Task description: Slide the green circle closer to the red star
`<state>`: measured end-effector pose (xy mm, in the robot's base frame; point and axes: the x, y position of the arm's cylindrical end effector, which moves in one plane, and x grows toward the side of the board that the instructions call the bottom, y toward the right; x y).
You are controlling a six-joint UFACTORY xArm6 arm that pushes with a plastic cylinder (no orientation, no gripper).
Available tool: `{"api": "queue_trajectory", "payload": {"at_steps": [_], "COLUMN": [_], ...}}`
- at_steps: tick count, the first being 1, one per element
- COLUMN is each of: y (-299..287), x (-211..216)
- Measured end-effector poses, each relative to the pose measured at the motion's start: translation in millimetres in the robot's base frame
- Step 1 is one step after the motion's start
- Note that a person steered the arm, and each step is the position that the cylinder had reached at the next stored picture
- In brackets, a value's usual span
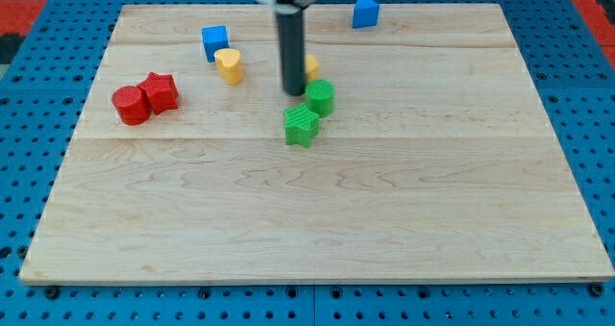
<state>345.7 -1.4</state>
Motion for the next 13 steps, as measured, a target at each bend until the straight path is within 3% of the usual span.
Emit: {"api": "queue_trajectory", "payload": {"at_steps": [1, 2, 3, 4, 5, 6, 7, 8, 9, 10, 13], "y": [32.2, 61.4, 13.4, -71.4, -98.4, 8.8, -16.8, -57.7, 10.5, -58.1, -98.4], "x": [4.5, 50.0, 35.8, 24.9, 24.9, 45.8, 99.2, 101.7, 152.5, 165.3, 79.7]}}
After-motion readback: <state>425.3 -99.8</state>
